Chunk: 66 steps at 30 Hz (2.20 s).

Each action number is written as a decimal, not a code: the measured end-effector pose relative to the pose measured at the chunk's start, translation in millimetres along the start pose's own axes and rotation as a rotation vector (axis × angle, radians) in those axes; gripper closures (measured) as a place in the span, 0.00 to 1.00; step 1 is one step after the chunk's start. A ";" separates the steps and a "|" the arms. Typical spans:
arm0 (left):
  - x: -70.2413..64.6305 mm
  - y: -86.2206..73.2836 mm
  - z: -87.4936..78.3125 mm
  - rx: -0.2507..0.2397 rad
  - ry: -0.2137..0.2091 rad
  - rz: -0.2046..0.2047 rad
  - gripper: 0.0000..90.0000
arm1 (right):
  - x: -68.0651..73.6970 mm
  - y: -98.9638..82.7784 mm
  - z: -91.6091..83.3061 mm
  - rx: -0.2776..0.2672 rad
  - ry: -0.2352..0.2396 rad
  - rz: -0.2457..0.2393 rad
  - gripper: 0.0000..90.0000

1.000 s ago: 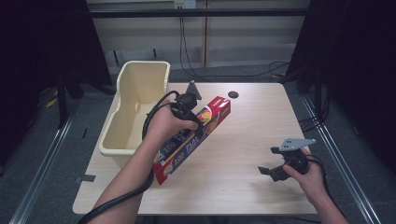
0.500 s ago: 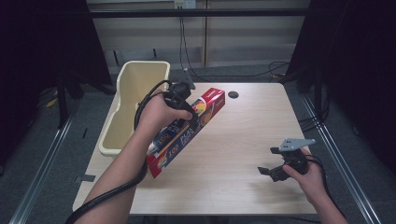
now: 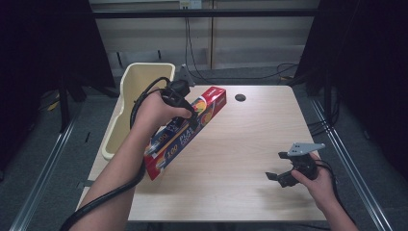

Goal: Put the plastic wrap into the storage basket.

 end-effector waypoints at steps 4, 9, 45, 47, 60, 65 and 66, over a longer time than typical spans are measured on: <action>3.2 -0.5 -7.5 -0.003 0.012 -0.016 0.45 | 0.0 0.1 -0.2 -0.001 0.001 0.000 0.03; 8.6 -1.1 -16.8 -0.015 0.016 -0.035 0.45 | 0.3 0.0 -0.3 0.003 0.005 -0.004 0.03; 45.0 -7.1 -65.5 -0.070 0.073 -0.180 0.45 | 2.7 -0.9 1.4 0.017 0.001 -0.011 0.03; 45.9 -7.2 -66.3 -0.075 0.085 -0.180 0.45 | 3.0 -0.5 1.8 0.012 0.006 -0.013 0.03; 56.8 -12.2 -80.7 -0.089 0.113 -0.217 0.45 | 3.6 -0.6 2.2 0.016 0.004 -0.012 0.03; 61.2 -14.5 -85.5 -0.099 0.125 -0.236 0.45 | 3.8 -0.8 2.8 0.019 0.001 -0.013 0.03; 62.3 -14.9 -86.3 -0.100 0.124 -0.236 0.45 | 3.8 -0.8 2.9 0.018 0.002 -0.015 0.03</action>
Point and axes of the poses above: each handheld gripper's, and its own axes: z roughly forward along the jaws, y roughly out of its top, x roughly to its left, the point moved 4 cm from there along z, roughly forward along the jaws, and after that the axes turned 2 degrees about -x, right-handed, at the moved point
